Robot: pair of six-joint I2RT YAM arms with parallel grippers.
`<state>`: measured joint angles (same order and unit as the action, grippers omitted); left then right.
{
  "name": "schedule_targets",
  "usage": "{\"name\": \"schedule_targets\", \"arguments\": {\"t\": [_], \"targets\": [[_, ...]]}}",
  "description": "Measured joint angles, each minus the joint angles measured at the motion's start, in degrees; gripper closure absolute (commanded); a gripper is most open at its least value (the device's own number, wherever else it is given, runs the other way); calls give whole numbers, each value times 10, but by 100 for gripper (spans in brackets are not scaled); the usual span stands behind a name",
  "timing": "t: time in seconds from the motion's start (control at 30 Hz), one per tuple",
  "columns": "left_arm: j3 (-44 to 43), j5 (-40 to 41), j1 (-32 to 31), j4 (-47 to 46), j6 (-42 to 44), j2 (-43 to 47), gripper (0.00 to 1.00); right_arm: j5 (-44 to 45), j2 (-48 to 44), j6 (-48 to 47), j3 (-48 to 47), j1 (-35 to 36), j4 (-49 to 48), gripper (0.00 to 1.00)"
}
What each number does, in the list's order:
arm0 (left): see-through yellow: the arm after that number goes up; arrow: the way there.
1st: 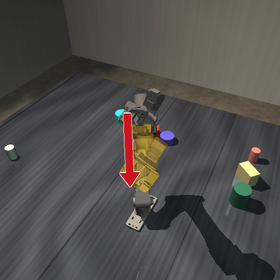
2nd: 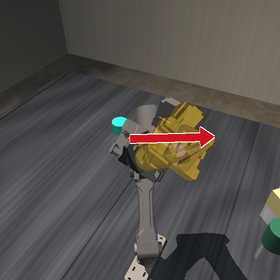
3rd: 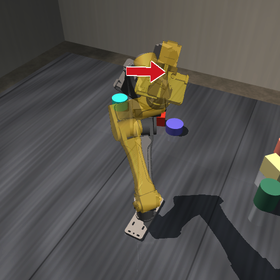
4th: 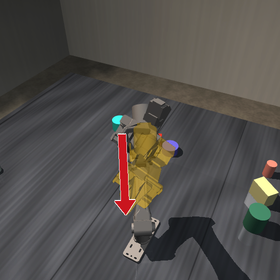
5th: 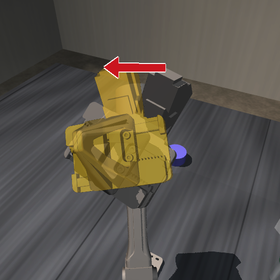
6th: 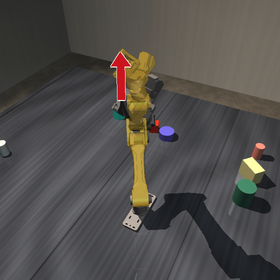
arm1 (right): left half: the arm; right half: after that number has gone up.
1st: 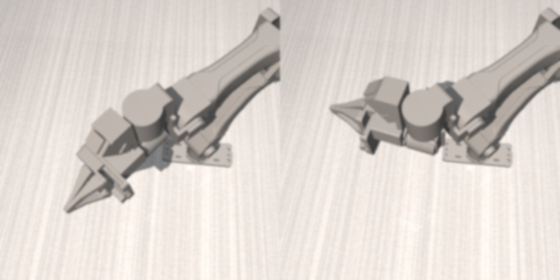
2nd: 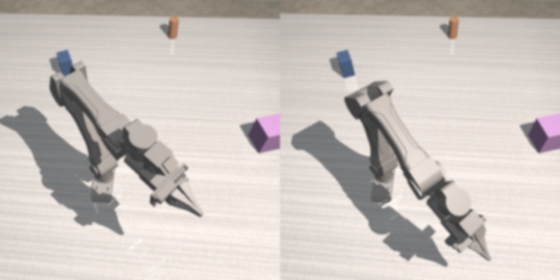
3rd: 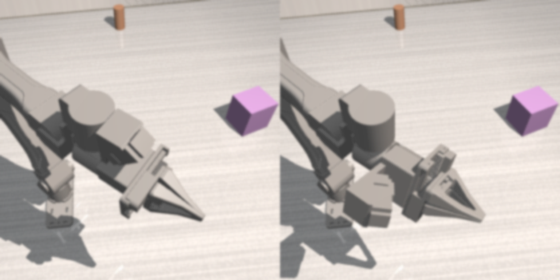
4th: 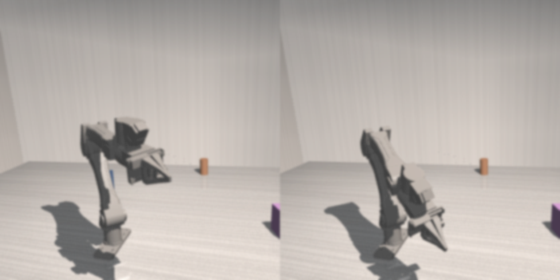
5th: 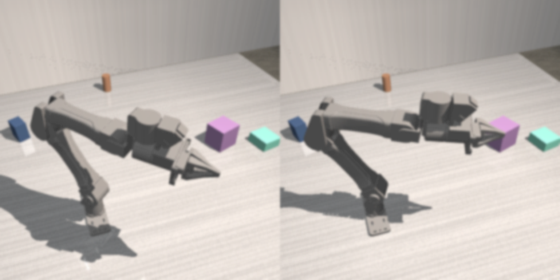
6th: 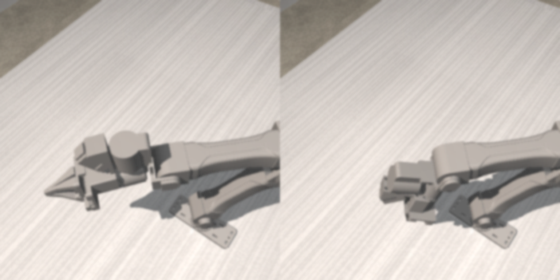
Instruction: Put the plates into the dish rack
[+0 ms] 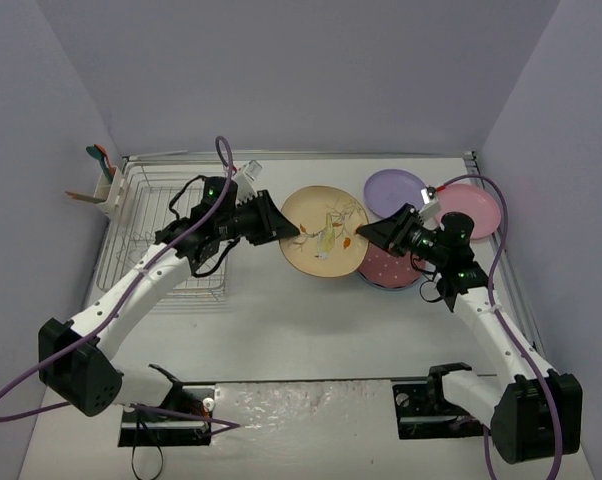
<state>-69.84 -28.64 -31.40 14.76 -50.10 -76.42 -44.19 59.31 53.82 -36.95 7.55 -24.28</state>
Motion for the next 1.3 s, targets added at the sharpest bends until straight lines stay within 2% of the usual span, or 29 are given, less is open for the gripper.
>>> {"name": "schedule_targets", "arguments": {"t": [0.03,0.1,0.2,0.23,0.4,0.57,0.77,1.0,1.3], "targets": [[0,0,0,3,5,0,100,-3,0,-6,-3,1,8,41],[-1,2,0,22,16,0,100,-7,0,-24,-14,3,24,19],[-8,9,5,60,46,0,100,-8,-1,-61,-46,4,64,2],[-12,16,9,82,58,0,100,-8,-1,-71,-58,4,72,1],[-60,46,65,188,128,2,100,-8,-8,-114,-103,4,110,0],[-141,106,149,295,225,20,100,10,-13,-147,-121,4,158,0],[-250,266,222,386,396,52,100,31,-14,-166,-121,11,196,0],[-306,372,287,411,580,40,100,39,-1,-175,-121,57,204,0],[-288,392,387,393,684,-49,100,44,13,-188,-121,110,211,0]]}}
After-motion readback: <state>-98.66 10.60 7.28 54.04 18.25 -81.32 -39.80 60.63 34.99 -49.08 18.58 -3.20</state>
